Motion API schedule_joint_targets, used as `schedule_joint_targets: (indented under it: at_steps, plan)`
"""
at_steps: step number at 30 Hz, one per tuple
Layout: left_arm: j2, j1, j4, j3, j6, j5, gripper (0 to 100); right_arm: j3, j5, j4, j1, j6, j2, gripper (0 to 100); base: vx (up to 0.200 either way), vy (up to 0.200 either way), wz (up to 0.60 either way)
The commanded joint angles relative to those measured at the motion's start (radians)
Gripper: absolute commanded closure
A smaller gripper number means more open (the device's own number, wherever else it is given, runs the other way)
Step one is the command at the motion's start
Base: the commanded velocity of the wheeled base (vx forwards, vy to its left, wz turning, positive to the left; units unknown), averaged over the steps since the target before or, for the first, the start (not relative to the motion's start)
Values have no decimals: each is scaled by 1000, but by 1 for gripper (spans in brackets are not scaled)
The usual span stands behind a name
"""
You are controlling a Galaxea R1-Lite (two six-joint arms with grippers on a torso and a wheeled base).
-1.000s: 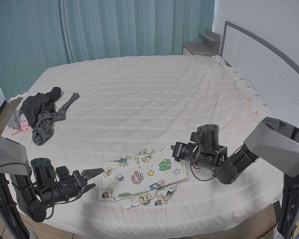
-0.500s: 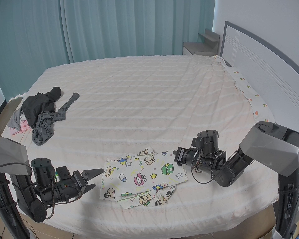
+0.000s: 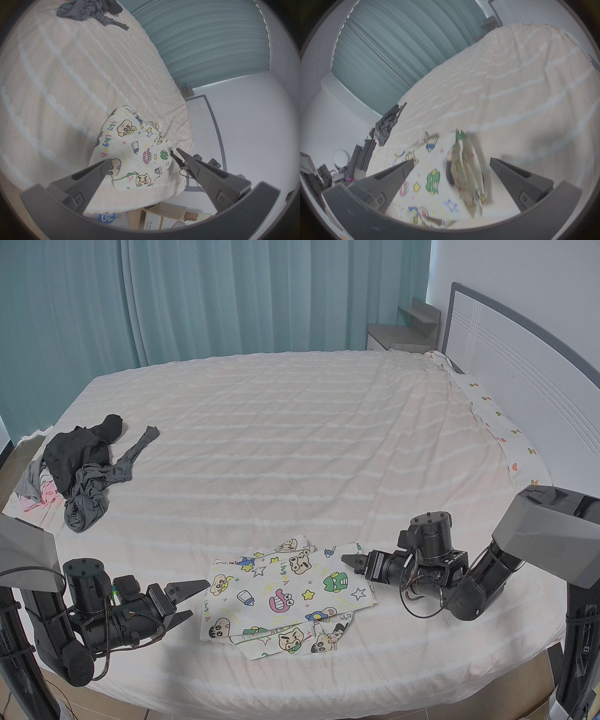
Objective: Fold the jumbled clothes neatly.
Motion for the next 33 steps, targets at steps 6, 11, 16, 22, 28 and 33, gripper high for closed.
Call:
schedule_joint_targets:
  at_steps: [6,11,16,22,28,33]
  plan:
    - [3,0,-4,-1,0,-1,0,162,83,-7,-2,-15,-102,0,0,0,0]
    - [6,0,-4,-1,0,-1,0,162,100,-10,10,-24,-82,0,0,0,0]
    - [18,0,-4,-7,0,0,0,145,120,-10,27,-33,-55,0,0,0,0]
    - [21,0,-4,-9,0,0,0,122,136,-5,62,-42,-23,0,0,0,0]
    - [21,0,-4,-7,0,0,0,119,152,-1,69,-42,-9,0,0,0,0]
    - [21,1,-4,-7,0,0,0,124,152,-1,59,-42,-12,100,0,0,0]
